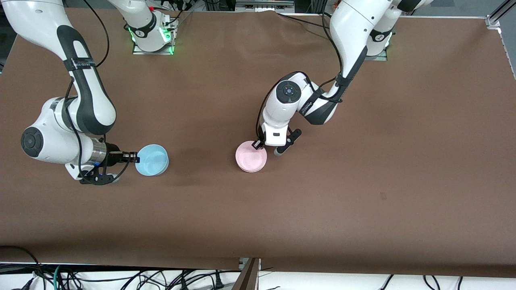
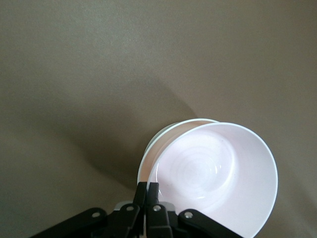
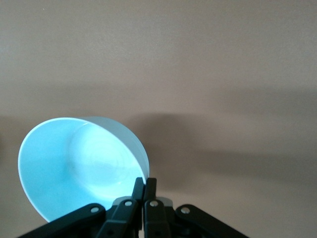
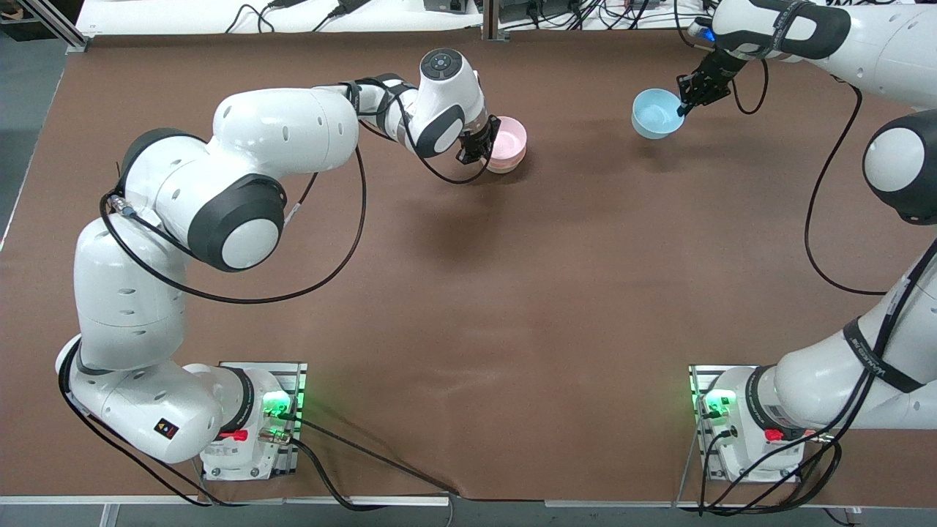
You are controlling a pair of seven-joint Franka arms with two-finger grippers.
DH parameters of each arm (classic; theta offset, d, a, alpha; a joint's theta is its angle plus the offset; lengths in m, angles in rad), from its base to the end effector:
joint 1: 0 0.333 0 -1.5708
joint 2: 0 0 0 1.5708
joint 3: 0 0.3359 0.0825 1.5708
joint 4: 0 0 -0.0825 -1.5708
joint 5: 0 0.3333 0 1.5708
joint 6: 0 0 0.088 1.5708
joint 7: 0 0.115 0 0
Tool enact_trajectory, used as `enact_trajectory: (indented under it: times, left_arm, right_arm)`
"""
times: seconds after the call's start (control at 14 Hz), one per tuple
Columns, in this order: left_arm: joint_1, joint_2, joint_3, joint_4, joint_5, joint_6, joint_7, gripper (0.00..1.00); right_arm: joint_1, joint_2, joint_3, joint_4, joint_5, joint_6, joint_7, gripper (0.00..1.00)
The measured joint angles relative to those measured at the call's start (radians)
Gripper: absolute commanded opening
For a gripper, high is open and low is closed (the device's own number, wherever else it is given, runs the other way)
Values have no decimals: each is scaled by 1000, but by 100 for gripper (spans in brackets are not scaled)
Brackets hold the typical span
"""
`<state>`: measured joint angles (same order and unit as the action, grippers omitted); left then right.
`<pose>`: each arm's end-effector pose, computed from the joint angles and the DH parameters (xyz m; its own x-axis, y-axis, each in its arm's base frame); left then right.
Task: Stack pink and blue bowls on white bowl
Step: 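Lower the pink bowl into the white bowl with the left gripper, then open the left gripper and withdraw while the right gripper carries blue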
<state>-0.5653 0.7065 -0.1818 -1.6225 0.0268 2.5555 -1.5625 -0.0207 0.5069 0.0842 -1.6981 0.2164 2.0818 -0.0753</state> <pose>0.5228 -0.4528 0.2794 0.6643 0.7413 -0.0959 0.7389 -0.6319 0.2341 0.6250 0.0454 0.3332 0.9926 0.0261 -0.1184 -0.0008 -0.9749 -0.2224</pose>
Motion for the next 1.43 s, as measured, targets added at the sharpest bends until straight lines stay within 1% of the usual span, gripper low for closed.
enact_trajectory:
  times: [0.43, 0.5, 0.57, 0.64, 0.79, 1.0, 1.07, 1.21, 1.29, 1.43]
  left_arm:
    - [-33, 33, 37, 16, 14, 2, -12, 1]
    - [-35, 34, 39, 22, 14, 2, -15, 6]
    - [-36, 35, 40, 29, 14, 2, -18, 14]
    - [-35, 36, 42, 37, 14, 2, -20, 19]
    - [-35, 36, 46, 47, 14, 2, -22, 44]
    - [-35, 36, 49, 51, 14, 2, -23, 43]
    - [-35, 36, 50, 55, 14, 2, -23, 38]
    - [-31, 36, 54, 78, 14, -3, -26, 37]
    - [-23, 36, 56, 99, 14, -20, -27, 36]
    - [2, 35, 57, 168, 14, -122, -27, 34]
  right_arm:
    - [8, -8, 71, 1, 1, -2, 148, 0]
    - [9, -8, 82, 1, 1, -2, 168, 0]
    - [10, -8, 92, 2, 1, -2, 197, 0]
    - [10, -8, 103, 6, 1, -2, 222, 0]
    - [11, -8, 130, 17, 1, -2, 280, 0]
    - [20, -8, 161, 30, 1, -2, 362, 0]
    - [30, -8, 163, 33, 1, -2, 376, 0]
    - [51, -8, 164, 36, 1, -1, 400, 0]
    - [65, -8, 164, 37, 1, 2, 428, 0]
    - [100, -8, 165, 39, 1, 18, 488, 0]
